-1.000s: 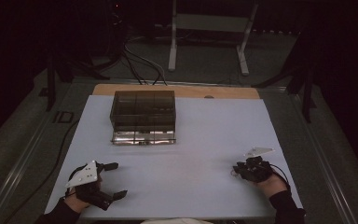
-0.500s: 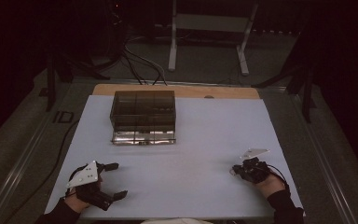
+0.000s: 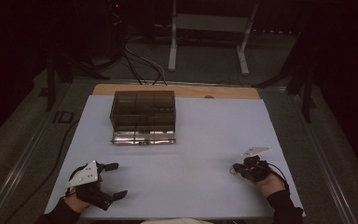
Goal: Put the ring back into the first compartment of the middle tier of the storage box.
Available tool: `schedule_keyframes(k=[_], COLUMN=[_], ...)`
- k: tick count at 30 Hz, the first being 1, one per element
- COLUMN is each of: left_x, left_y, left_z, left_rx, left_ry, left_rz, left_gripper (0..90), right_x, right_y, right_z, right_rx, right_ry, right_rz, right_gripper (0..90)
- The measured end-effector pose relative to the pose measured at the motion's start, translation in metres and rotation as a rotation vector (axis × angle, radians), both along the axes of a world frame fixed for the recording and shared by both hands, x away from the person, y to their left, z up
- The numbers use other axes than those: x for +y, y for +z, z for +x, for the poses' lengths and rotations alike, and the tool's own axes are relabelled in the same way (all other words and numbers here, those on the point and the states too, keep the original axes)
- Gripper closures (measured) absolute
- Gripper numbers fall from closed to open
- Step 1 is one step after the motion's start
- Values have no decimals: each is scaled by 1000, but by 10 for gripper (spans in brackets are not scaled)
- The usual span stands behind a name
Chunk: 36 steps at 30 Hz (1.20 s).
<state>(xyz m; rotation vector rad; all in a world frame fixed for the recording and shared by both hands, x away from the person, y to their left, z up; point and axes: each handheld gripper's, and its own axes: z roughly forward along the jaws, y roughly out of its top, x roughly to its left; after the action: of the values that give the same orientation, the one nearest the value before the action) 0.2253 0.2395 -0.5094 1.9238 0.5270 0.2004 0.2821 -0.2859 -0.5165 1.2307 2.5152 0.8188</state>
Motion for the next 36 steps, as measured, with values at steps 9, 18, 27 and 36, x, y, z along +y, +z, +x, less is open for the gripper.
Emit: schedule_keyframes(k=[9,18,27,36], left_x=[0,0,0,0], left_y=[-1,-1,-1,-1], left_z=[1,1,1,2], left_rx=[9,9,9,11], left_ry=[-1,2,5,3], left_rz=[-2,-1,-5,-2], left_gripper=[10,10,10,10], right_x=[-1,2,6,10], right_y=[5,11,14,16], right_z=[-1,-2,-2,-1], right_rx=[-11,-19,-23,-25], right_ry=[-12,-9,-4,0], right_rz=[20,32,39,43], right_gripper=[888,888,888,888])
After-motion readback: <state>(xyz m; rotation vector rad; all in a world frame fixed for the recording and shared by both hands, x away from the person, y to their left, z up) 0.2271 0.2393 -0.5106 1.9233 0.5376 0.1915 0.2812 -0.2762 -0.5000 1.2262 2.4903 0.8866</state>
